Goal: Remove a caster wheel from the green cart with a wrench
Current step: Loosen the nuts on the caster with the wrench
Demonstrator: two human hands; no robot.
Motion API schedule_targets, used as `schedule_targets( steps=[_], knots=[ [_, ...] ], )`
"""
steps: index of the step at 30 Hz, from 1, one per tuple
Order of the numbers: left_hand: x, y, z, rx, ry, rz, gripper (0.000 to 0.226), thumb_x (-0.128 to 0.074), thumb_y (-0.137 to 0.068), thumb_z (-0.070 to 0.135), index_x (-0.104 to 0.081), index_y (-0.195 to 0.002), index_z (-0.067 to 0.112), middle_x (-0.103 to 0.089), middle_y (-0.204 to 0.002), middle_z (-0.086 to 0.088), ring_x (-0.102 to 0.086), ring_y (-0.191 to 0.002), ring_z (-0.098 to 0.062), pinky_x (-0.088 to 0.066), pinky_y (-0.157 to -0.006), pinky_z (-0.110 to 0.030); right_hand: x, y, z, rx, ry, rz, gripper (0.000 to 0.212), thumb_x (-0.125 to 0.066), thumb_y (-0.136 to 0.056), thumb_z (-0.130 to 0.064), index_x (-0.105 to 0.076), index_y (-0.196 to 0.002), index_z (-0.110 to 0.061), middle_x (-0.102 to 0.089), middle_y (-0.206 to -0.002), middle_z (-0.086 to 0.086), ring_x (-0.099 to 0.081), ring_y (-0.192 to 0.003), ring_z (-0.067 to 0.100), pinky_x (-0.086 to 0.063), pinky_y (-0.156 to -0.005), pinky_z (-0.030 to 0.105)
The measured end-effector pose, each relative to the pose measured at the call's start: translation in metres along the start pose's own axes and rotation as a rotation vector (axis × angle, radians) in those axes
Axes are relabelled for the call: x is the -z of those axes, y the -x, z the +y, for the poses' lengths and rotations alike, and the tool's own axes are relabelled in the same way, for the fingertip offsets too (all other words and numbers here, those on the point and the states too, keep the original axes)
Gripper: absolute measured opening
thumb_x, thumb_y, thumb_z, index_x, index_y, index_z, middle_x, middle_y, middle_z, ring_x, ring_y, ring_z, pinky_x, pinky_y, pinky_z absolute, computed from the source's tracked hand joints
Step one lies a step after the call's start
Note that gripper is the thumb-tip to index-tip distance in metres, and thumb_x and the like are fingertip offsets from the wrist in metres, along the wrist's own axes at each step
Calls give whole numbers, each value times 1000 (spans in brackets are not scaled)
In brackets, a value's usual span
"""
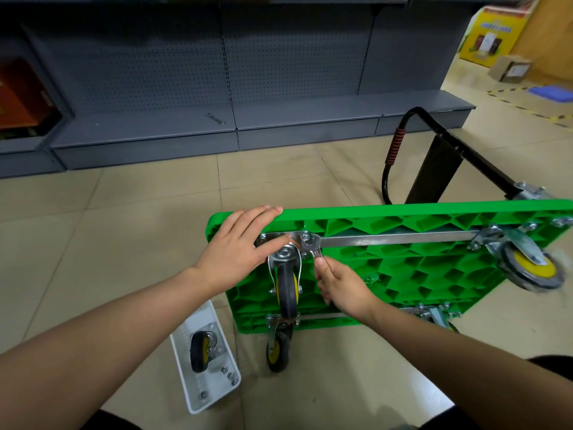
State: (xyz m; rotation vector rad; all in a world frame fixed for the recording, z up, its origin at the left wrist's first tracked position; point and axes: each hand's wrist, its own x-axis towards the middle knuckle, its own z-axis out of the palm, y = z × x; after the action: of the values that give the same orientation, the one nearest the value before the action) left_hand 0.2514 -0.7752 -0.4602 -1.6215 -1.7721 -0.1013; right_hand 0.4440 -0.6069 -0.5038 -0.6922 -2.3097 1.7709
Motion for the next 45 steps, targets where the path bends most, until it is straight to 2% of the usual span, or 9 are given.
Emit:
schedule_targets(
  steps=[6, 11, 15, 18, 22, 27, 37, 41, 45],
  knots=[
    [0, 0, 0, 8, 3, -9, 56, -73, -91, 19, -55, -142, 34, -41, -157, -16, -43, -141, -36, -34, -110, -47, -22, 3, -6, -47, -101, 42, 38, -33, -110, -36, -46, -83, -12, -39, -59, 5, -38, -51, 16, -37, -50, 26],
    [-1, 2, 1, 6, -7, -18, 56, -72, -91, 17, -54, -143, 33, -38, -159, -16, -41, -142, -36, -33, -111, -47, -39, 1, -7, -37, -120, 168, 40, -34, -110, -35, -48, -80, -12, -42, -63, 6, -41, -58, 19, -38, -56, 30],
    [-1, 1, 1, 6, -8, -1, 56, -71, -92, 14, -55, -142, 32, -39, -158, -17, -42, -142, -37, -33, -110, -48, -37, -3, -5, -18, -64, 159, 40, -34, -109, -39, -44, -77, -18, -39, -57, -6, -37, -50, 9, -33, -53, 28],
    [-2, 1, 0, 4, -11, -3, 56, -71, -92, 12, -55, -142, 32, -38, -158, -17, -42, -141, -38, -31, -111, -48, -36, -1, -6, -6, -12, 178, 36, -34, -109, -37, -43, -76, -22, -37, -63, -9, -33, -50, 2, -31, -52, 23],
    [-3, 1, 0, 2, -10, 2, 53, -68, -93, 11, -57, -141, 31, -40, -157, -18, -43, -140, -39, -31, -111, -48, -21, 1, -8, 17, 179, 181, 37, -34, -108, -41, -43, -77, -23, -42, -68, -5, -38, -61, 11, -34, -60, 31],
    [-2, -1, -1, -4, -11, 15, 55, -70, -89, 8, -59, -139, 30, -42, -155, -19, -44, -138, -39, -32, -109, -48, -14, 8, -17, 16, 230, 148, 37, -33, -108, -40, -43, -78, -21, -40, -67, -4, -36, -59, 11, -30, -53, 25],
    [-1, 0, -1, -8, 8, 8, 57, -73, -89, 11, -57, -141, 31, -41, -156, -19, -44, -139, -39, -33, -110, -48, 23, 9, -30, 11, 614, 112, 40, -32, -107, -49, -36, -77, -22, -54, -71, 10, -52, -73, 37, -46, -71, 45],
    [3, -1, -1, -4, 27, 6, 53, -72, -91, 15, -58, -140, 31, -43, -155, -18, -45, -138, -38, -35, -109, -48, 27, 14, -24, 86, 538, 102, 44, -33, -105, -51, -36, -74, -20, -48, -65, 4, -45, -64, 23, -42, -67, 40],
    [2, -1, -1, -7, 27, 17, 51, -70, -93, 17, -57, -141, 32, -43, -155, -17, -45, -139, -37, -35, -109, -47, 16, 12, -15, 92, 402, 114, 47, -35, -105, -48, -42, -78, -11, -45, -67, 1, -39, -59, 11, -35, -59, 24]
  ],
)
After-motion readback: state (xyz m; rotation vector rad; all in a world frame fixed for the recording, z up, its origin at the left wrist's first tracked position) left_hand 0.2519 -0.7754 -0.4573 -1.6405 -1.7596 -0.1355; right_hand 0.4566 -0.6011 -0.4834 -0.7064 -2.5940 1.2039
